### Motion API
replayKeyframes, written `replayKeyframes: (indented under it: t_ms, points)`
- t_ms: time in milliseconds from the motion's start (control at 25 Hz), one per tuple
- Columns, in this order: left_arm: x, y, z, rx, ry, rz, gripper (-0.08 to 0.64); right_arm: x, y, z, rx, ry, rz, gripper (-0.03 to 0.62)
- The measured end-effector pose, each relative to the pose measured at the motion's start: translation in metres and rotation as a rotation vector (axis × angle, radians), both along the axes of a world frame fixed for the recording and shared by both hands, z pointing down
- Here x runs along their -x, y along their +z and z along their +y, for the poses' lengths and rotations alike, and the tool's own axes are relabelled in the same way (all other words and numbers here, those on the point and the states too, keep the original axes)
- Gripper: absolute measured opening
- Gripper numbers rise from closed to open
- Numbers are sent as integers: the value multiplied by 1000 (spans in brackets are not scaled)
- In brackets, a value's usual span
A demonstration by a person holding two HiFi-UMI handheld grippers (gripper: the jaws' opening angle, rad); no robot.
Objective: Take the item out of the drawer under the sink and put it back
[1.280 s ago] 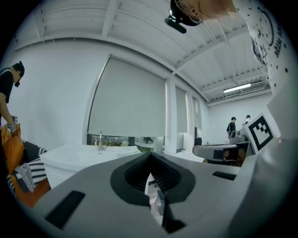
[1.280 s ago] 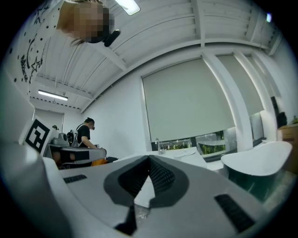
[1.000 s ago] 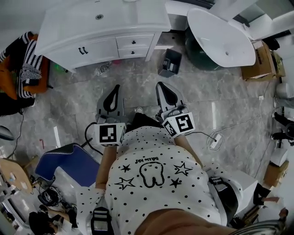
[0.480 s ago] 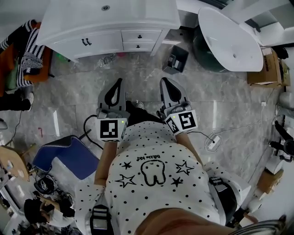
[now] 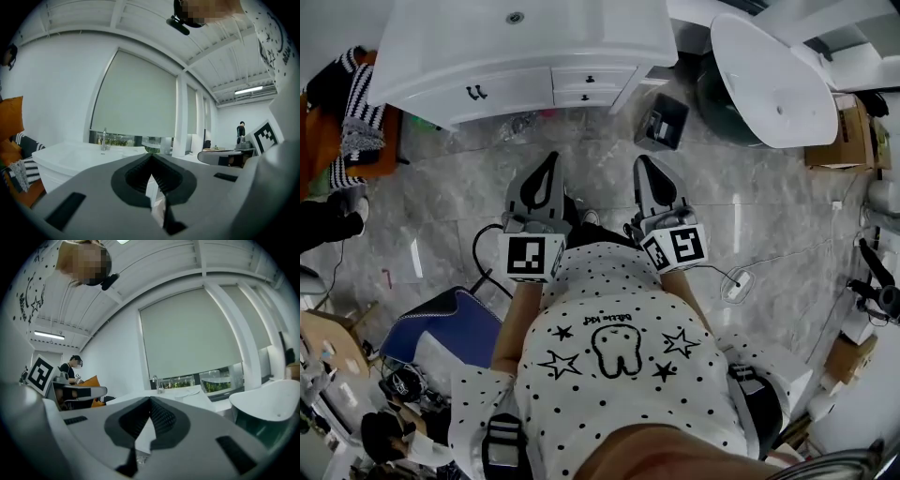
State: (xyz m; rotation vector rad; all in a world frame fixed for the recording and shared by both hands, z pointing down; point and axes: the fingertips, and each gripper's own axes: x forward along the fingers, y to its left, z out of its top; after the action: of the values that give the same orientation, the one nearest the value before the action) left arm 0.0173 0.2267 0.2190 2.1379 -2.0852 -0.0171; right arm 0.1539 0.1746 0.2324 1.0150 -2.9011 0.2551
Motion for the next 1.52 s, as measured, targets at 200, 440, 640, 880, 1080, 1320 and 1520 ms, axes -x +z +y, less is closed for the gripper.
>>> replayKeyframes:
  t_ms: [200,440,640,880,1080,1320,1520]
  points:
    - [37,-10,-31,-10,33,-20,-5,37,-9,-26,-5,29,-11,12]
    - [80,-14,-52,-15,62,-34,-5,71,-8,-42,-9,71,-18,12]
    - [102,-7,-61,-2,68,-35,-5,86,-2,-54,-2,96,-15,12]
    - [109,2,-66,28,65,-23,-5,93,1,-61,10,92,-2,12]
    - [109,5,-85,32,55,-17,-5,94,4,-79,18,81,0,12]
    - [104,0,-125,37,16,-13,-5,86,0,-126,24,55,7,12]
    - [102,-1,-155,35,-13,-27,-5,81,4,-164,30,38,4,12]
